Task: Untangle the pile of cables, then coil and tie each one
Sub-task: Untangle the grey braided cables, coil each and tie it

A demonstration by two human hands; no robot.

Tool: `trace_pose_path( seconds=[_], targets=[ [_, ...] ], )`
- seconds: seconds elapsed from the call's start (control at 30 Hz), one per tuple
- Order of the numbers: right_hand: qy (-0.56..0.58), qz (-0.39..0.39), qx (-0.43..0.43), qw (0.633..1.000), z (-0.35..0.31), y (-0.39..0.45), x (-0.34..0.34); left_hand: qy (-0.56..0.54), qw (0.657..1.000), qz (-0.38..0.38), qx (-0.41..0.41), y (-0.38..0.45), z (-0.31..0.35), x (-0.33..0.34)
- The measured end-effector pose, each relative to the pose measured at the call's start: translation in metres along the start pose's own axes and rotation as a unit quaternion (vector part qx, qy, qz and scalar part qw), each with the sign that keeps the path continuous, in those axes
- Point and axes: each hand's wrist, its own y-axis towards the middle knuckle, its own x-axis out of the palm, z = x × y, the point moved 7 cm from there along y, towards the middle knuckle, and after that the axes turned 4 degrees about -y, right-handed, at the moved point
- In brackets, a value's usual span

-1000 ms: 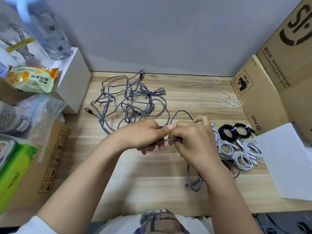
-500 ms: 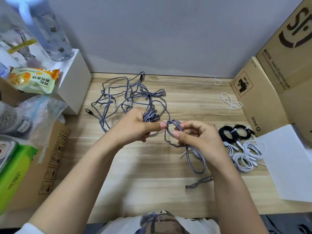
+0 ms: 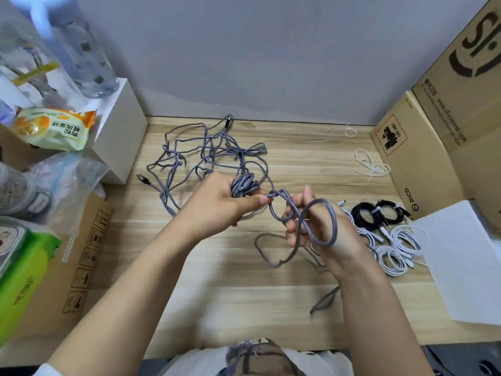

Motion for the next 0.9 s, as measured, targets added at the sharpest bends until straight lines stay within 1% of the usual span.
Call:
trace_pose_path(
  seconds=[0.13,0.2,0.27,0.33,0.4,0.5,0.53,0.6,0.67,0.7,0.77,0.8,0.83,0.9],
  targets=[
    [-0.017,-0.028,-0.041,0.999,-0.002,-0.001,-0.004,-0.018,0.998,0.054,-0.006,0.004,-0.007,-0.012],
    [0.025,-0.03,-0.077,0.996,-0.008,-0.004,-0.005,0.005,0.998,0.07,-0.009,0.007,-0.011,-0.017],
    [0.093,-0.031,-0.116,0.988,-0.019,-0.007,-0.004,0.044,0.997,0.065,-0.011,0.008,-0.014,-0.018],
    [0.1,-0.01,-0.139,0.985,-0.028,-0.01,-0.005,0.073,0.996,0.045,-0.01,0.009,-0.017,-0.014],
    [0.043,0.022,-0.159,0.986,-0.035,-0.013,-0.006,0.084,0.996,0.016,0.011,0.008,-0.014,-0.009],
    [-0.03,0.07,-0.188,0.979,-0.041,-0.011,-0.009,0.123,0.987,-0.08,0.061,0.001,-0.004,0.005],
    [-0.048,0.079,-0.191,0.977,-0.042,-0.007,-0.009,0.118,0.984,-0.111,0.077,-0.003,0.001,0.011],
    [-0.091,0.082,-0.17,0.978,-0.036,0.003,-0.01,0.048,0.984,-0.142,0.091,-0.009,0.01,0.017],
    [-0.173,0.061,-0.123,0.975,-0.022,0.015,-0.007,-0.036,0.987,-0.123,0.097,-0.011,0.017,0.013],
    [-0.247,0.045,-0.104,0.962,-0.015,0.017,-0.004,-0.067,0.987,-0.105,0.098,-0.01,0.018,0.009],
    [-0.396,0.014,-0.082,0.915,-0.004,0.017,0.005,-0.1,0.989,-0.065,0.089,-0.007,0.015,0.004],
    [-0.44,0.002,-0.086,0.894,-0.001,0.015,0.011,-0.101,0.99,-0.038,0.087,-0.004,0.012,0.002],
    [-0.455,-0.008,-0.106,0.884,-0.003,0.011,0.018,-0.098,0.991,-0.01,0.086,-0.003,0.011,0.001],
    [-0.444,-0.024,-0.17,0.879,-0.014,0.003,0.037,-0.104,0.99,0.052,0.081,0.0,0.006,-0.004]
  ],
)
